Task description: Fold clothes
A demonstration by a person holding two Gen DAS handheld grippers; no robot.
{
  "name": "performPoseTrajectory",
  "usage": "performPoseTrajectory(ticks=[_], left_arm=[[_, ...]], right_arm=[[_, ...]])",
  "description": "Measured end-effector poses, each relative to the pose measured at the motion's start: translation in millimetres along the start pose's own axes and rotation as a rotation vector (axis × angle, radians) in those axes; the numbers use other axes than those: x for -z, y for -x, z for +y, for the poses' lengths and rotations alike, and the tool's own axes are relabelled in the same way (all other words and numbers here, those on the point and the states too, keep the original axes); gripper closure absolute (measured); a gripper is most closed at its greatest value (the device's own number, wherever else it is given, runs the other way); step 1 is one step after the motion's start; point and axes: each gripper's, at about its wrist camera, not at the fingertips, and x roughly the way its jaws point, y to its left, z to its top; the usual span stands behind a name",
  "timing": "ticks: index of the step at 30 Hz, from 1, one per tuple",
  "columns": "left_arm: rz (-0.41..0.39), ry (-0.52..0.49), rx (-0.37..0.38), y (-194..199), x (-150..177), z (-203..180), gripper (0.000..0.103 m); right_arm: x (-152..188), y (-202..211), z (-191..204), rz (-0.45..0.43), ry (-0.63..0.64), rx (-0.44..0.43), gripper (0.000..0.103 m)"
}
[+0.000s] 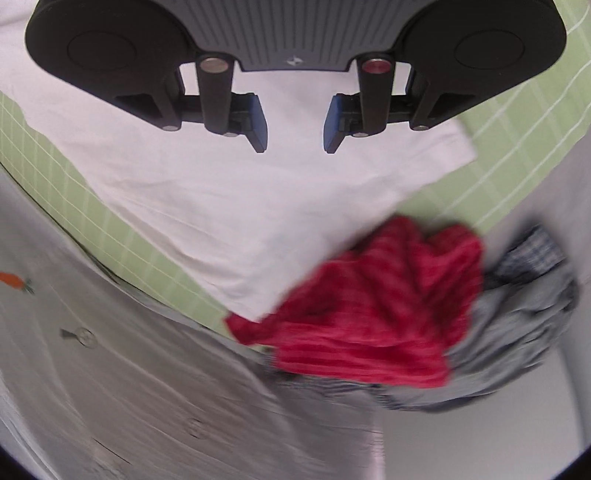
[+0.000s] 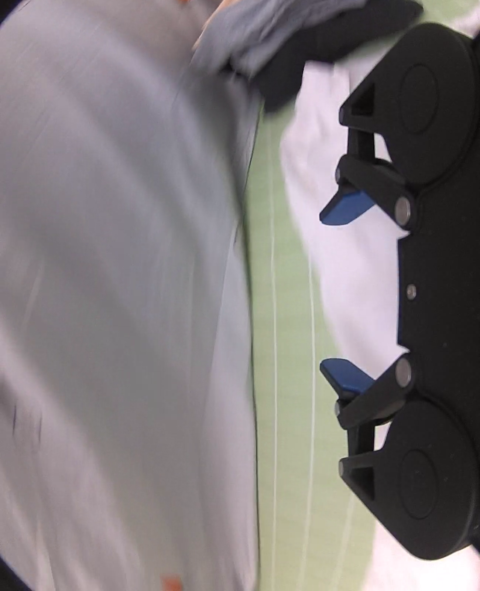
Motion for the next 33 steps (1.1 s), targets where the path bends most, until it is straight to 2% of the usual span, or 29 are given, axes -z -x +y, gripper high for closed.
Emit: performPoseTrajectory(ticks=[3,4,7,10,12,15,17,18,21,22,27,29,33], left_arm=[[0.021,-0.135,0.079,-16,-4,-27,0.062],[0.023,-0.167,0.088,-21,-5,-36,0.062],[0.035,-0.206,0.101,-31,-4,-50,0.062],[0.042,-0.212,0.108,-37,-1,-53,0.062],[0.044,-0.210,0.110,-41,1,-52,0.062],[0.048,-0.207,0.114,-47,4,-51,0.058],[0.040,-0.210,0.113,-47,4,-52,0.058],[0.036,-0.215,0.110,-47,4,-52,0.057],[0.023,-0.228,0.103,-46,6,-54,0.057],[0.019,-0.224,0.105,-46,6,-53,0.057],[-0.001,-0.229,0.107,-47,9,-51,0.057],[-0.010,-0.245,0.097,-48,10,-53,0.056],[-0.009,-0.252,0.107,-49,10,-56,0.046]], right_arm=[[11,3,48,0.034,0.104,-0.110,0.025],[14,0,60,0.059,0.128,-0.109,0.026],[16,-7,74,0.124,0.078,-0.082,0.025],[17,-14,74,0.182,-0.064,-0.094,0.020],[17,-21,75,0.207,-0.079,-0.051,0.022],[18,-31,74,0.234,-0.135,-0.011,0.041],[17,-32,69,0.226,-0.169,0.010,0.066],[16,-32,66,0.223,-0.185,0.016,0.088],[14,-33,53,0.208,-0.252,-0.025,0.098],[13,-34,50,0.201,-0.268,-0.040,0.099],[-25,-31,52,0.041,-0.191,-0.107,0.100],[-33,-42,55,0.034,-0.173,-0.121,0.100],[-30,-68,60,0.070,-0.149,-0.147,0.097]])
